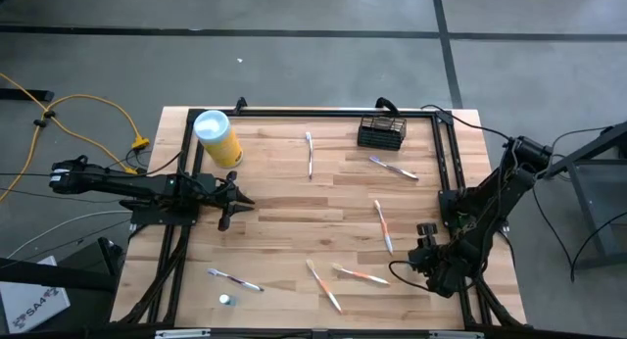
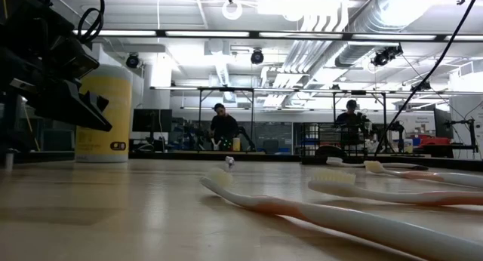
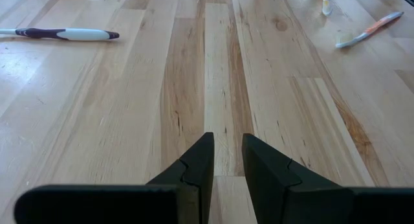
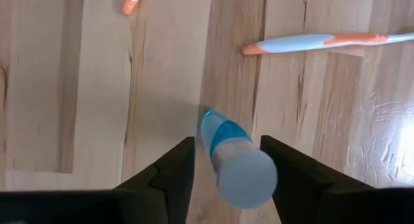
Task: Pick & Place toothbrushing station
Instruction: Put the right blue mouthwash into the black wire organizer
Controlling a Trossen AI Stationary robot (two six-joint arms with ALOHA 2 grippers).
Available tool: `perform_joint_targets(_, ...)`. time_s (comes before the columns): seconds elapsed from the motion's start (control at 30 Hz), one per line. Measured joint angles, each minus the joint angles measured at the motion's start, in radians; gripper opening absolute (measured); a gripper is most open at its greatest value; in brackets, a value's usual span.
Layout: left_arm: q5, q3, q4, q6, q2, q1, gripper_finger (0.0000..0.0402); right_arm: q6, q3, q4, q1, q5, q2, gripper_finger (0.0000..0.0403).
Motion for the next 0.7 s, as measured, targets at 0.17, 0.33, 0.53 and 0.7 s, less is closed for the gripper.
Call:
perform_joint_targets(0.17,0.0,0.0,0.0,0.0,0.0,0.0,0.0077,-0.016,0.0,0.003,-0.006,0.0,0.0,0.0133)
perform_joint_targets(0.33,0.0,0.0,0.0,0.0,0.0,0.0,0.0077,-0.01,0.0,0.005,-0.006,-0.011,0.0,0.0111)
perform_joint_targets(0.53,0.0,0.0,0.0,0.0,0.0,0.0,0.0077,-0.006,0.0,0.005,-0.006,-0.02,0.0,0.01)
perform_joint_targets(0.7,0.0,0.0,0.0,0.0,0.0,0.0,0.0077,-0.006,0.0,0.005,-0.006,-0.023,0.0,0.0098)
